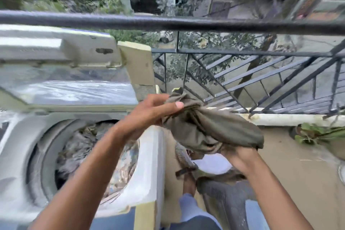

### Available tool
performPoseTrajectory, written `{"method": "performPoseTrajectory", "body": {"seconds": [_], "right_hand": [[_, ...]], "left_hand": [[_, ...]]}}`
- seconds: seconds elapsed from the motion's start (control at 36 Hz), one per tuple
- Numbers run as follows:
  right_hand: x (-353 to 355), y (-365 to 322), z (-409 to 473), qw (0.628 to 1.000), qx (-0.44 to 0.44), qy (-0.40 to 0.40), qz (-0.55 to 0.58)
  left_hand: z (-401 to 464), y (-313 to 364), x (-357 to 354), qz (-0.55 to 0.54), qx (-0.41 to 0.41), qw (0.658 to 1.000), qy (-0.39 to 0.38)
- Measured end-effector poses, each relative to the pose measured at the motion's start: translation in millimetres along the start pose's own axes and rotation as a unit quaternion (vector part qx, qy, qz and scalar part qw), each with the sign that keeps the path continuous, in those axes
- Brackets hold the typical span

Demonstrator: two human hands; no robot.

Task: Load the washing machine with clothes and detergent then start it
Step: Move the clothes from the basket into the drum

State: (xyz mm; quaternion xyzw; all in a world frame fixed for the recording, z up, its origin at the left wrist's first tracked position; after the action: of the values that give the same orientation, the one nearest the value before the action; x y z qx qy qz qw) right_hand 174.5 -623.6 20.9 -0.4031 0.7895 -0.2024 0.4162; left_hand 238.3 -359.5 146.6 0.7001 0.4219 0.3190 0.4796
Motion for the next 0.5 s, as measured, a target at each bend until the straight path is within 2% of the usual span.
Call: {"method": "performPoseTrajectory", "body": {"seconds": [0.14,0.22,0.31,0.39,0.5], "right_hand": [[-65.0,-22.5,-49.5,0.987,0.041,-0.152,-0.016],[-110.7,-19.6,-67.5,0.981,0.034,-0.186,-0.041],[-152.8,-8.0,-73.6,0.978,0.031,-0.193,-0.076],[-195.0,8.2,-77.2,0.963,0.037,-0.246,-0.101],[-248.5,37.8,-83.2,0.949,0.027,-0.287,-0.125]], "left_hand": [[-64.4,-23.1,62.4,0.001,-0.006,0.995,0.102],[-105.5,-40.4,97.0,-0.059,-0.008,0.982,0.179],[-145.5,-56.8,127.9,-0.119,-0.010,0.956,0.267],[-185.0,-71.8,159.1,-0.152,-0.024,0.920,0.360],[-230.9,-79.1,197.6,-0.139,-0.063,0.886,0.438]]}}
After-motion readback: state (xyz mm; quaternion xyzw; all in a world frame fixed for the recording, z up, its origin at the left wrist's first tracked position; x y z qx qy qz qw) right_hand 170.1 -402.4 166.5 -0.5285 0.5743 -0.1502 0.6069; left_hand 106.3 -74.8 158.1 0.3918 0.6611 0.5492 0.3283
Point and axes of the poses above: each hand's wrist, its own z-axis towards the middle knuckle, its own x-axis out of the back of the hand, y = z × x, the point moved 3 cm from there along z, towards the middle knuckle, and after that the axes turned 5 degrees about z, right-handed, at the moved point
